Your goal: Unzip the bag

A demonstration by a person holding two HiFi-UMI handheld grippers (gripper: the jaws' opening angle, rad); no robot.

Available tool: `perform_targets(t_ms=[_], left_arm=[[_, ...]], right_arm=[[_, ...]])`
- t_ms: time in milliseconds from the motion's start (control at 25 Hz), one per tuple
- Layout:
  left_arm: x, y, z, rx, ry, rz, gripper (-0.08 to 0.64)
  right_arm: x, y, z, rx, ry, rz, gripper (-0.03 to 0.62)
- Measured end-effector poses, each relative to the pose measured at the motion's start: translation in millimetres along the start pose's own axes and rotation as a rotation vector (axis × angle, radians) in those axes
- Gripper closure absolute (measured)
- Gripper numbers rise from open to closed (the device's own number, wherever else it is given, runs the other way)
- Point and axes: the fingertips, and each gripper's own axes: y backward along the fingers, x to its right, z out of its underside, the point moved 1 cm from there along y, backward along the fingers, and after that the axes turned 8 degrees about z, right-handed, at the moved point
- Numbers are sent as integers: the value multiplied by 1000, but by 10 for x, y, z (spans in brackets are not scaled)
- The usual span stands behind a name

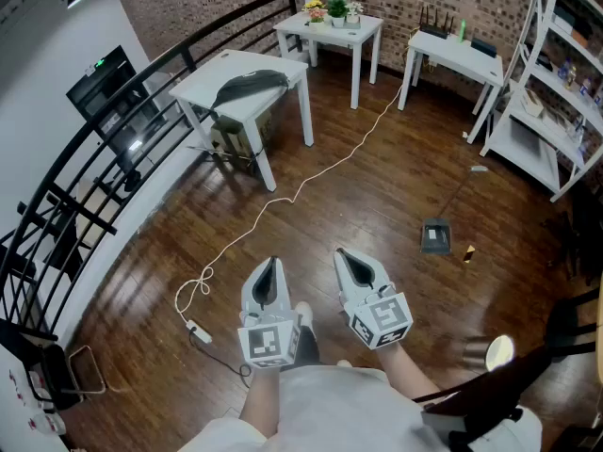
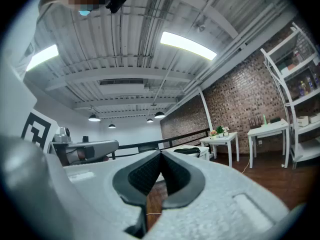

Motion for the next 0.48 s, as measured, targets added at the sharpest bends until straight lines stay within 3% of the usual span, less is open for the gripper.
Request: perform_targets(t_ms=[200, 360, 480], left_arm=[[-655, -650, 49, 0, 22, 0, 543], [-1247, -1152, -169, 49, 17, 12, 543], [-1626, -1446, -189, 41, 24, 4, 543]], right_arm=[[74, -898, -34, -19, 34, 6, 607], [0, -1673, -236, 10, 61, 4, 607], [-91, -2134, -276, 8, 73, -5, 607]])
